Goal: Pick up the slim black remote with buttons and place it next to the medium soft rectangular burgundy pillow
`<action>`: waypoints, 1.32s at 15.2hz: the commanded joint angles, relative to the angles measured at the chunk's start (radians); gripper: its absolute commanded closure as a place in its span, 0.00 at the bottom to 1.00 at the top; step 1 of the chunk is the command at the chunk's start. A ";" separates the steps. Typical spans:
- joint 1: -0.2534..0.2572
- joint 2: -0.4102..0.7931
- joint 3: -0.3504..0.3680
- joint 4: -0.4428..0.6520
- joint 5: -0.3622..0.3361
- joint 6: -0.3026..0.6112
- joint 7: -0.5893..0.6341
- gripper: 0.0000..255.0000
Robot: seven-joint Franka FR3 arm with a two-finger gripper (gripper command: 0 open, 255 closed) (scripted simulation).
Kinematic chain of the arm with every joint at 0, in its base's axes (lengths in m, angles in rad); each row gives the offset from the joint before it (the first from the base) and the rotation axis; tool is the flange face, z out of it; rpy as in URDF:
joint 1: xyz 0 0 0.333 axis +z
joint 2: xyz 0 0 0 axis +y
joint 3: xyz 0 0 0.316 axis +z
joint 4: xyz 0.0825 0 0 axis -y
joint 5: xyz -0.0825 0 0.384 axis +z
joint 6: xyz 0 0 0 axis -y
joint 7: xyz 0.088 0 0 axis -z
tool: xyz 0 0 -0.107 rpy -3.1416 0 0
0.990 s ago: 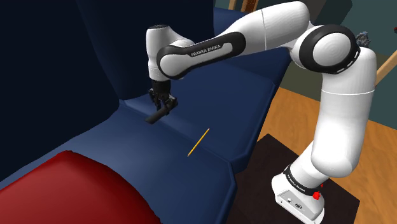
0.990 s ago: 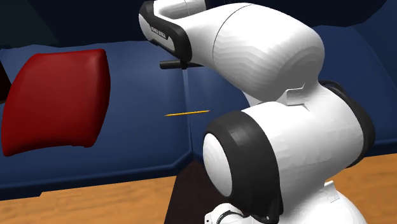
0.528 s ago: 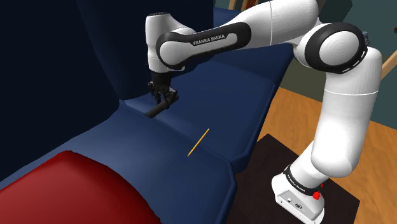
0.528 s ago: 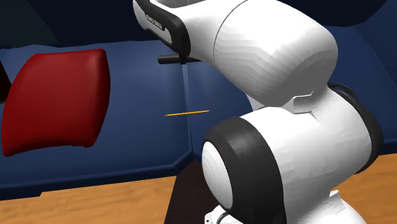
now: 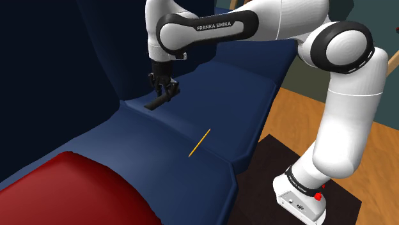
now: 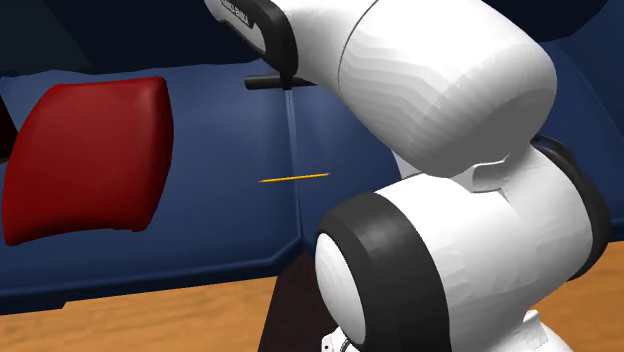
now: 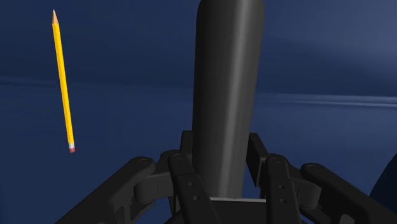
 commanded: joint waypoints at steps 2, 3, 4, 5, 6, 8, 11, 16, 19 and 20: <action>0.003 -0.005 0.002 0.037 0.003 -0.041 -0.001 1.00; 0.004 -0.006 0.003 0.049 0.004 -0.054 -0.002 1.00; 0.005 -0.007 0.004 0.061 0.005 -0.067 -0.002 1.00; 0.006 -0.008 0.004 0.073 0.006 -0.080 -0.002 1.00; 0.007 -0.009 0.005 0.086 0.006 -0.093 -0.003 1.00; 0.009 -0.009 0.006 0.104 0.007 -0.111 -0.003 1.00; 0.013 -0.087 0.030 -0.005 0.041 -0.072 0.035 1.00; 0.033 -0.198 0.071 -0.149 0.096 -0.023 0.100 1.00; 0.053 -0.254 0.097 -0.216 0.129 -0.001 0.141 1.00; 0.060 -0.271 0.105 -0.236 0.139 0.005 0.155 1.00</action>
